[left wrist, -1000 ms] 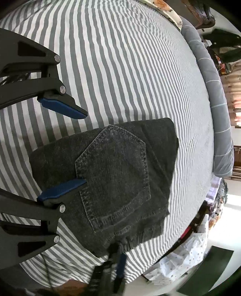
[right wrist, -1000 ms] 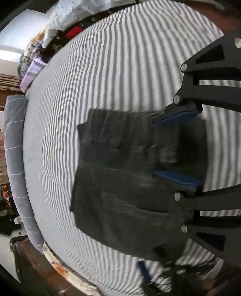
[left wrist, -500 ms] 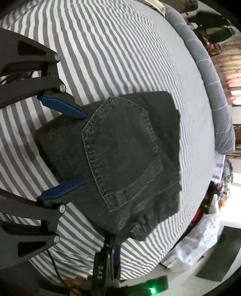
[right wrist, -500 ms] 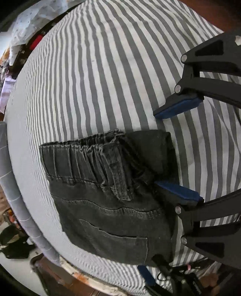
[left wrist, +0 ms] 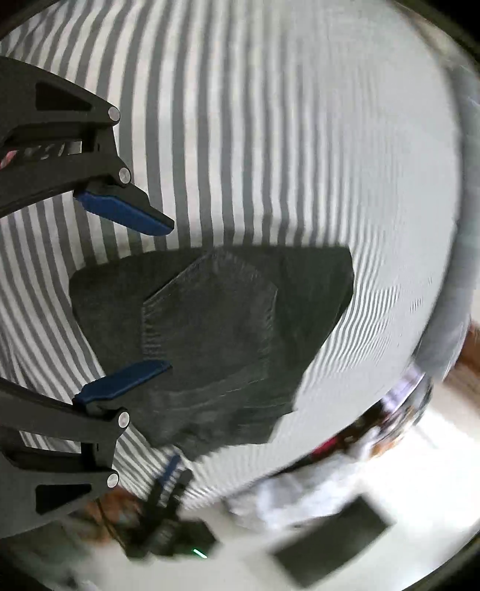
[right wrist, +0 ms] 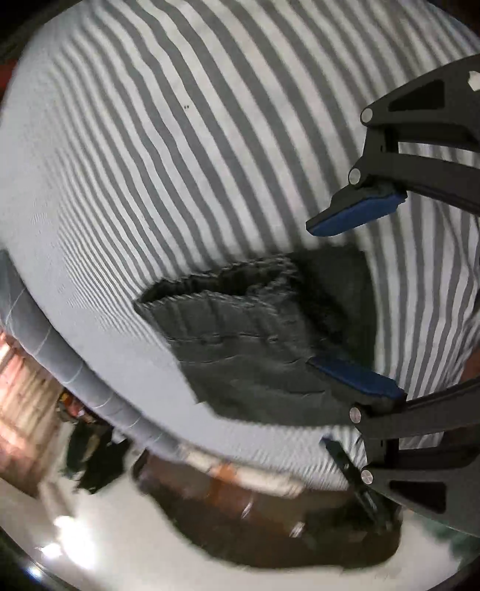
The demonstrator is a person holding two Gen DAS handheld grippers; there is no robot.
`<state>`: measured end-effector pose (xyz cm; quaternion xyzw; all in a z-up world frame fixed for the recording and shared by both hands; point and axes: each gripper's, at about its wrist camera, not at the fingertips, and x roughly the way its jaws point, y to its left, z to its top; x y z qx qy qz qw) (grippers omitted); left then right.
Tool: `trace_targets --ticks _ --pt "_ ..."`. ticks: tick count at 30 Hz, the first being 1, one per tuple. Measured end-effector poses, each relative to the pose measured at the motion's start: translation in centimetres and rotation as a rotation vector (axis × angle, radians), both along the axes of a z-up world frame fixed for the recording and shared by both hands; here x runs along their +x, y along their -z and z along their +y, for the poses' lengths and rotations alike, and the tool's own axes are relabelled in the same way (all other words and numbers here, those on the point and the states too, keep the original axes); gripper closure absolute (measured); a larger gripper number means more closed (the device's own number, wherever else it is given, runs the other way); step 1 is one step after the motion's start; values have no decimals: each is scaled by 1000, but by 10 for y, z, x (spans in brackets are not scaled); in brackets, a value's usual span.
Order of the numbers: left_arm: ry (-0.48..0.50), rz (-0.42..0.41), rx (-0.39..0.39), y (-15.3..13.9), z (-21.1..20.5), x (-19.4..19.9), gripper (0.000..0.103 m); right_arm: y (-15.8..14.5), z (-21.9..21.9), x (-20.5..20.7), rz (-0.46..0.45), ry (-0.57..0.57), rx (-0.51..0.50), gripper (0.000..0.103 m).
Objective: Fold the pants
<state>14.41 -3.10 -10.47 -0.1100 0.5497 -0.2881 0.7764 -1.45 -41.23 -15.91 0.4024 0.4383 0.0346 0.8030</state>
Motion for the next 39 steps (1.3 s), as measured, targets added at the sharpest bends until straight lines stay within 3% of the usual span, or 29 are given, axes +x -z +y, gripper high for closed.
trace_targets --ticks 6,12,17,23,28,30,35,39 --pt "-34 147 -73 18 0 24 33 15 -21 34 -18 -39 125 38" --pt "-22 195 -65 37 -13 41 33 28 -27 58 -10 -79 148 45" --pt "-31 162 -88 43 -22 50 32 37 -22 68 -56 -135 173 47" --pt "29 41 -41 43 -51 52 20 41 0 101 -73 -216 170 50" --pt "38 -31 -13 45 -68 51 18 40 6 105 -61 -215 185 54" --pt "40 -27 -30 42 -68 49 26 41 10 103 -48 -198 194 67" --pt "11 -7 -79 37 -55 52 77 25 22 90 -50 -132 138 75" --pt "43 -75 -39 21 -62 43 87 6 33 88 -26 -99 67 77"
